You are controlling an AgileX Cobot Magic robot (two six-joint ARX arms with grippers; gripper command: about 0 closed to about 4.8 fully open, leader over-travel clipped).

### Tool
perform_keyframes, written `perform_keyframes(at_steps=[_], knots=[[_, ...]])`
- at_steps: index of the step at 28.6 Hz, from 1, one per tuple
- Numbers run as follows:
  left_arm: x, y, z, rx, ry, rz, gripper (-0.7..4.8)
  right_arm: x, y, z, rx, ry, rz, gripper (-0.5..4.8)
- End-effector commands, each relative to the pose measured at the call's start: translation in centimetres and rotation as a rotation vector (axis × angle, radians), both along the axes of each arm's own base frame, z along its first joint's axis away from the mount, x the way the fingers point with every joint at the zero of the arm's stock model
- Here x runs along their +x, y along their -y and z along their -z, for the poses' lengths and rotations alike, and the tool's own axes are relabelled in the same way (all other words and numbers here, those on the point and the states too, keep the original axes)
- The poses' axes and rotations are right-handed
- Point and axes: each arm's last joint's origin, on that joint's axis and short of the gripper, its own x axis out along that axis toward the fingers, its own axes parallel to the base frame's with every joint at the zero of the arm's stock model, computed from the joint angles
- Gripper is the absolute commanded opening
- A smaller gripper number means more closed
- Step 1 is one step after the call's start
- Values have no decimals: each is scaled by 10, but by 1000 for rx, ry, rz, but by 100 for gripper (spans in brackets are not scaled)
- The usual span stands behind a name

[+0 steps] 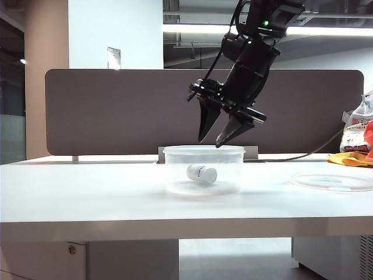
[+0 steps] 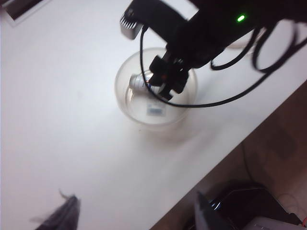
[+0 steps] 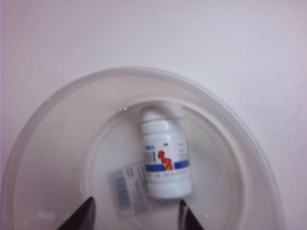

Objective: Remove the lid of the round box, pick up the small white medicine bottle inside, and place it on the table.

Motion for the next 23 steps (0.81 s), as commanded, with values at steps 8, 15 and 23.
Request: perform_keyframes(at_steps=[8, 15, 23], knots=[[-12, -2, -8, -48, -1, 22, 308, 6, -12, 21, -11, -31, 14, 225], [-17, -6, -12, -58, 12, 23, 308, 12, -13, 32, -43, -33, 35, 225], [-25, -12, -17, -72, 31, 23, 308, 13, -13, 35, -77, -36, 48, 225]])
